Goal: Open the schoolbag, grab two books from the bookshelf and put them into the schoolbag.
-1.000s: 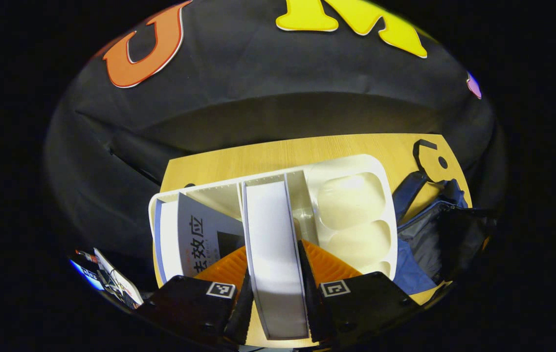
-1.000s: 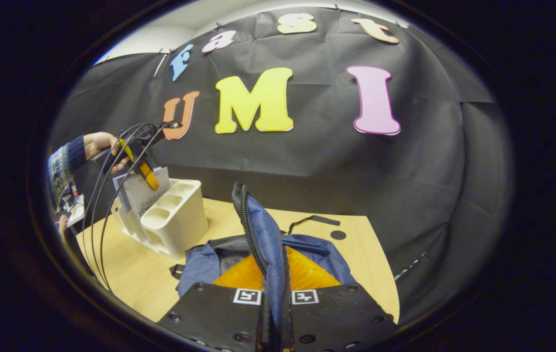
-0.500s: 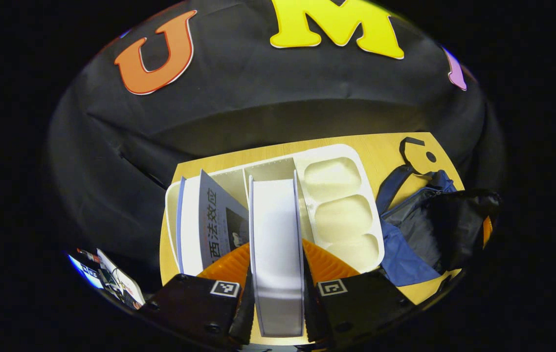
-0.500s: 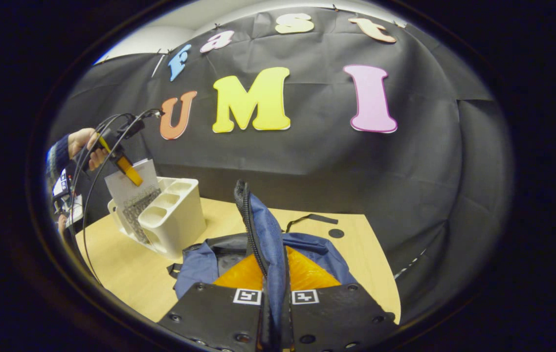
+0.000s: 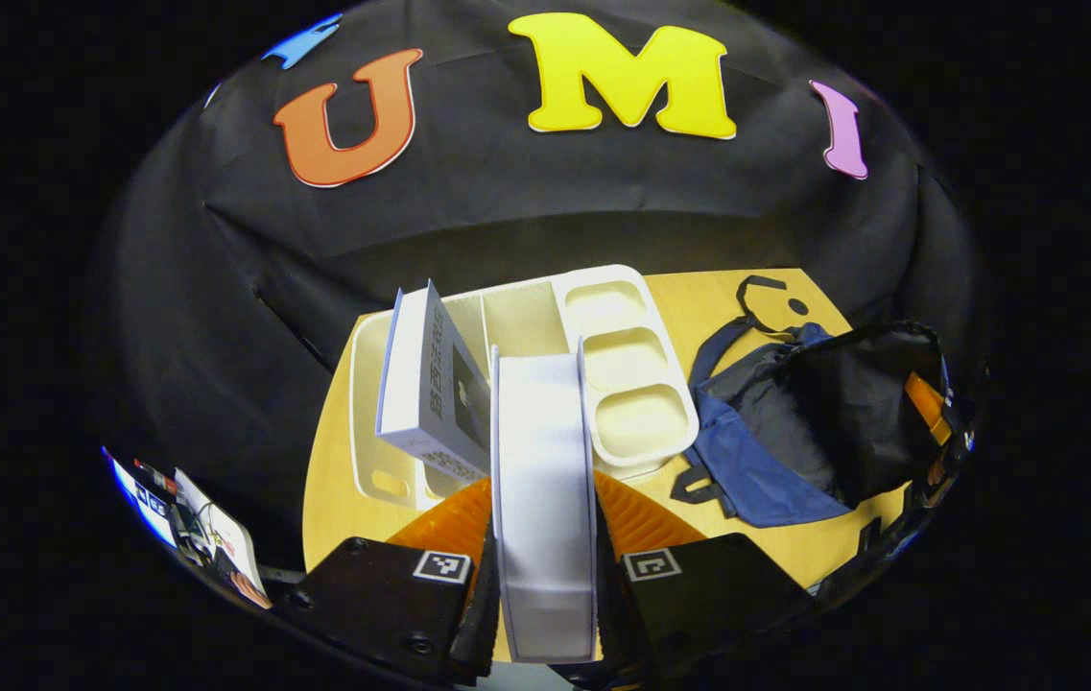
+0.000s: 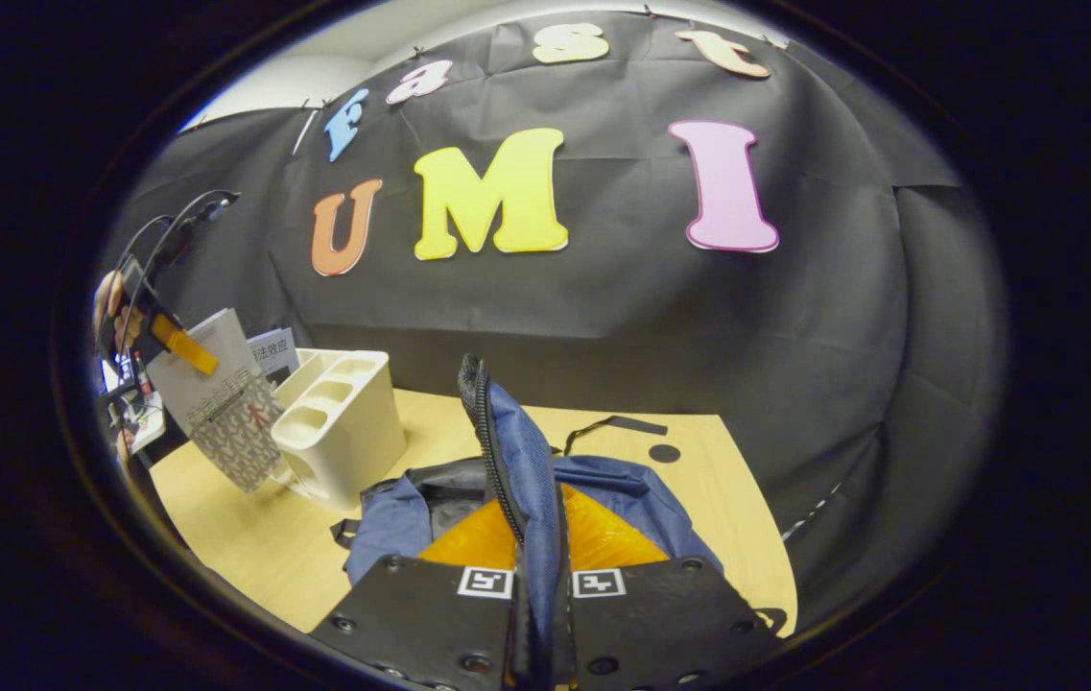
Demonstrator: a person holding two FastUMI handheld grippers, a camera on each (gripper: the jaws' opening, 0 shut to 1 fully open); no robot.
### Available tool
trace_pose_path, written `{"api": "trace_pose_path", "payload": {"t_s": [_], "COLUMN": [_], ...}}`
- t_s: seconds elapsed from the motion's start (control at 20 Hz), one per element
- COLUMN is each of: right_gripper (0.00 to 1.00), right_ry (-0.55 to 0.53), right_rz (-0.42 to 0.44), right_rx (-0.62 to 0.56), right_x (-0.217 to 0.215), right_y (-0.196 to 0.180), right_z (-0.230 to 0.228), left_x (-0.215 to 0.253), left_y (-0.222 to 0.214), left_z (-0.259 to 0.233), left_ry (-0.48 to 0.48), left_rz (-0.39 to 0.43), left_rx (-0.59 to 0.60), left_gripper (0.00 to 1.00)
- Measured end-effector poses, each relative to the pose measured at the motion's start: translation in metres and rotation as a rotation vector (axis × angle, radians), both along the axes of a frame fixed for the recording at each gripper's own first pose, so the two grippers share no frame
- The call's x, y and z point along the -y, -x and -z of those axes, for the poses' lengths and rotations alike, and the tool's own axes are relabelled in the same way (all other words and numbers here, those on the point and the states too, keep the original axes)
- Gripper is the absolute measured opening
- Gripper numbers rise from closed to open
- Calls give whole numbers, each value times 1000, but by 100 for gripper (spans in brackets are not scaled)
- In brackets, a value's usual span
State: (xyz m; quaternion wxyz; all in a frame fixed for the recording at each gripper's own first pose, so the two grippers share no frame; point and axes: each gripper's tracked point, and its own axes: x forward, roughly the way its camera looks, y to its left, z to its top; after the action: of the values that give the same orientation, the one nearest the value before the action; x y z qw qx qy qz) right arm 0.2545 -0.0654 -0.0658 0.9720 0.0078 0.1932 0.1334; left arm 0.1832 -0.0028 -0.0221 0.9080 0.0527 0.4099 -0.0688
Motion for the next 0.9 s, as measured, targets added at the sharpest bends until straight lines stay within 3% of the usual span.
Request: {"api": "trace_pose_path", "payload": {"t_s": [0.35, 0.65, 0.9], "right_gripper": [8, 8, 8], "right_ry": [4, 31, 65], "right_rz": [-2, 2, 5], "right_rx": [-28, -42, -33], "right_x": [-12, -16, -19], "right_y": [-3, -7, -7], "right_z": [7, 6, -2], "left_x": [8, 29, 69], "left_y": [48, 71, 68], "left_z": [19, 18, 11], "left_ry": [134, 366, 559], "left_rz": [-9, -53, -34], "left_rx": [-16, 17, 23], "left_gripper": [43, 43, 44]}}
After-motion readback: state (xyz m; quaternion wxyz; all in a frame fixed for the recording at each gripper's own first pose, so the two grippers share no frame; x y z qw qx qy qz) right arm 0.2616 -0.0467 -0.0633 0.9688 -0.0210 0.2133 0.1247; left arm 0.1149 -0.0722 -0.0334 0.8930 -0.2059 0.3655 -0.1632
